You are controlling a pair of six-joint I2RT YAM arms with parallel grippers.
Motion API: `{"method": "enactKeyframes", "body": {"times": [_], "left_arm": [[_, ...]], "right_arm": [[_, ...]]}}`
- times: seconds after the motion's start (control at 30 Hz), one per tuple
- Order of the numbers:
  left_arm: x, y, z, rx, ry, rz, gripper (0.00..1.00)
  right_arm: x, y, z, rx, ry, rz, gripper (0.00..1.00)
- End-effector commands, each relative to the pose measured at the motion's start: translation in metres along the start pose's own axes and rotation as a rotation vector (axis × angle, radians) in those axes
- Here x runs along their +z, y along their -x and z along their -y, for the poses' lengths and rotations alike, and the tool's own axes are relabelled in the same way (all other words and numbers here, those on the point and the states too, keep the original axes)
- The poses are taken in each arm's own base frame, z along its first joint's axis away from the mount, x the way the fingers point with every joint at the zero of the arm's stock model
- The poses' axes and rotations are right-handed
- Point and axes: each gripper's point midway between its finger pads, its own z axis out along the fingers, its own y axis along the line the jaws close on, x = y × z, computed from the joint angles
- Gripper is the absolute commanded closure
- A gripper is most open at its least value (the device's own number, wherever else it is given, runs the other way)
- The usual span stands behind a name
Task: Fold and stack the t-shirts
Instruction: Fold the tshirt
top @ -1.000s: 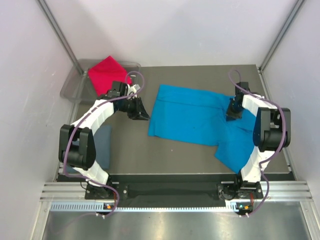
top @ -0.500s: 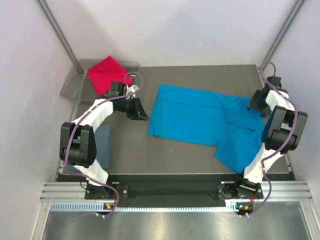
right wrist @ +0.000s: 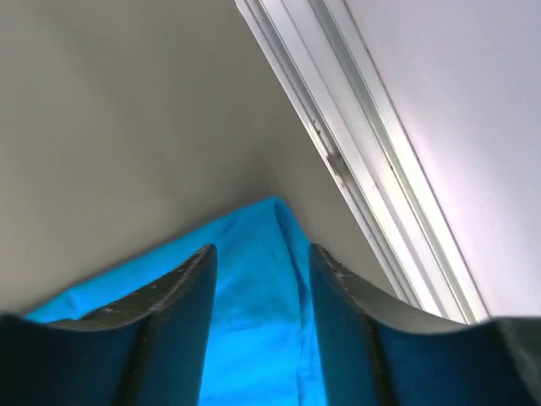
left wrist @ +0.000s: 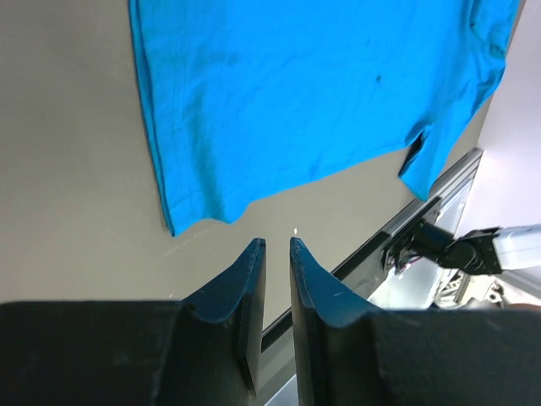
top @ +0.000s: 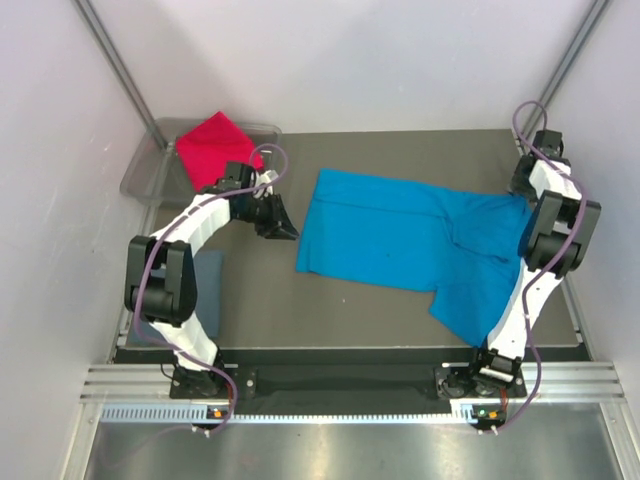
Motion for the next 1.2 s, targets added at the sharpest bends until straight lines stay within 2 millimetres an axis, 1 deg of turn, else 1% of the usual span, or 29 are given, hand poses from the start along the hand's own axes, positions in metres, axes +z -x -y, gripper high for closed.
{"method": "enactKeyframes", "body": {"times": [0.0, 0.07, 0.13, 0.2, 0.3, 0.33, 0.47, 0.53, 0.57, 0.6, 0.63, 0.7, 0.73, 0.77, 0.8, 0.83, 0.87, 0.9, 0.93, 1.0, 1.03, 1.1, 1.17], "left_arm": [[0.001, 0.024, 0.011, 0.02, -0.035, 0.049, 0.77], [0.001, 0.03, 0.014, 0.018, -0.039, 0.062, 0.78], [0.0, 0.034, 0.014, 0.022, -0.031, 0.08, 0.77], [0.0, 0.034, 0.013, 0.018, -0.027, 0.083, 0.78], [0.0, 0.031, 0.012, 0.008, -0.028, 0.079, 0.78], [0.001, 0.031, 0.01, 0.007, -0.021, 0.08, 0.78], [0.002, 0.031, 0.01, -0.002, -0.021, 0.076, 0.78], [0.001, 0.035, 0.014, -0.002, -0.03, 0.079, 0.78], [0.001, 0.036, 0.015, -0.003, -0.033, 0.078, 0.78], [0.0, 0.035, 0.014, -0.004, -0.026, 0.071, 0.77], [-0.003, 0.041, 0.019, 0.008, -0.026, 0.079, 0.78], [-0.004, 0.044, 0.017, 0.006, -0.001, 0.07, 0.78], [-0.007, 0.051, 0.021, 0.024, 0.0, 0.084, 0.78], [-0.006, 0.054, 0.02, 0.025, 0.005, 0.087, 0.78], [-0.005, 0.056, 0.02, 0.025, 0.008, 0.091, 0.77], [-0.003, 0.061, 0.021, 0.023, 0.003, 0.098, 0.78], [-0.002, 0.064, 0.022, 0.02, 0.0, 0.103, 0.78], [-0.001, 0.069, 0.023, 0.01, 0.001, 0.112, 0.78], [0.003, 0.071, 0.02, 0.004, 0.0, 0.109, 0.78], [0.005, 0.073, 0.021, -0.003, -0.008, 0.097, 0.79], [0.002, 0.079, 0.026, 0.004, -0.01, 0.105, 0.79], [0.0, 0.081, 0.027, 0.003, 0.003, 0.101, 0.8], [-0.004, 0.081, 0.024, 0.01, 0.036, 0.116, 0.8]], "right_arm": [[0.0, 0.028, 0.006, -0.026, -0.013, 0.068, 0.53], [0.004, 0.027, 0.006, -0.034, -0.022, 0.054, 0.55], [0.008, 0.022, 0.009, -0.032, -0.037, 0.041, 0.55], [0.009, 0.019, 0.013, -0.035, -0.052, 0.033, 0.52], [0.016, 0.012, 0.015, -0.065, -0.059, 0.007, 0.5], [0.02, 0.009, 0.017, -0.066, -0.067, -0.004, 0.5], [0.029, 0.006, 0.018, -0.068, -0.052, -0.019, 0.51], [0.032, 0.005, 0.018, -0.049, -0.041, -0.028, 0.54], [0.033, 0.005, 0.016, -0.043, -0.026, -0.032, 0.58], [0.033, 0.007, 0.014, -0.031, -0.019, -0.026, 0.68], [0.035, 0.006, 0.012, -0.028, -0.011, -0.028, 0.73], [0.038, 0.008, 0.009, -0.01, -0.004, -0.023, 0.85], [0.039, 0.013, 0.007, -0.006, -0.002, -0.012, 0.86], [0.04, 0.015, 0.008, -0.003, -0.014, -0.008, 0.87], [0.04, 0.021, 0.004, 0.003, -0.006, 0.007, 0.87], [0.039, 0.032, 0.002, 0.005, -0.005, 0.035, 0.87], [0.037, 0.039, -0.003, 0.0, -0.001, 0.055, 0.88], [0.035, 0.051, -0.004, 0.004, 0.0, 0.086, 0.88], [0.035, 0.057, -0.007, 0.009, 0.005, 0.099, 0.89], [0.033, 0.065, -0.009, 0.046, 0.012, 0.117, 0.89], [0.032, 0.069, -0.012, 0.055, 0.021, 0.125, 0.89], [0.03, 0.07, -0.016, 0.073, 0.027, 0.127, 0.89], [0.028, 0.069, -0.02, 0.083, 0.03, 0.121, 0.77]]}}
